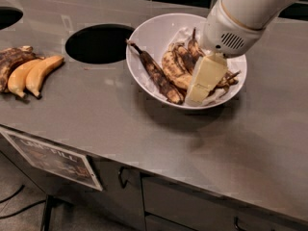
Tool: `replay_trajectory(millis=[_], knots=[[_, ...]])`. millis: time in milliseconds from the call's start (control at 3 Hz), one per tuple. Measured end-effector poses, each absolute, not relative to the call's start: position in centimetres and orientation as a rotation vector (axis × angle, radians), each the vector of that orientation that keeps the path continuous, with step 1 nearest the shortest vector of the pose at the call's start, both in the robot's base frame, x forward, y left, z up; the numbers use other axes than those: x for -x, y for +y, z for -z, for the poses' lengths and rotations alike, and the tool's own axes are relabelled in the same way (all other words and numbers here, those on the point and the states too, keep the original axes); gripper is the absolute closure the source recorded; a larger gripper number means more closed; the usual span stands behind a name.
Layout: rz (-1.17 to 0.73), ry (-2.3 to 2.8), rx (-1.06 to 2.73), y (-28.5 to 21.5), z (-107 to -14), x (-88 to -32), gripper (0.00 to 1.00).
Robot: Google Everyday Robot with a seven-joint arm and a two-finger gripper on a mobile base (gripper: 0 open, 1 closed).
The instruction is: Pick banana from white bowl
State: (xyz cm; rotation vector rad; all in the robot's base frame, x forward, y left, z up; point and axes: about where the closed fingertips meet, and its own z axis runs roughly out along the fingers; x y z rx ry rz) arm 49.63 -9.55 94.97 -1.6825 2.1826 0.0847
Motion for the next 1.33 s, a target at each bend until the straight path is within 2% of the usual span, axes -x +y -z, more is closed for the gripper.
replay_trajectory(millis=[1333], knots=[[-0.018, 2.274, 1.658, -10.0, -92.4, -51.3, 0.23]])
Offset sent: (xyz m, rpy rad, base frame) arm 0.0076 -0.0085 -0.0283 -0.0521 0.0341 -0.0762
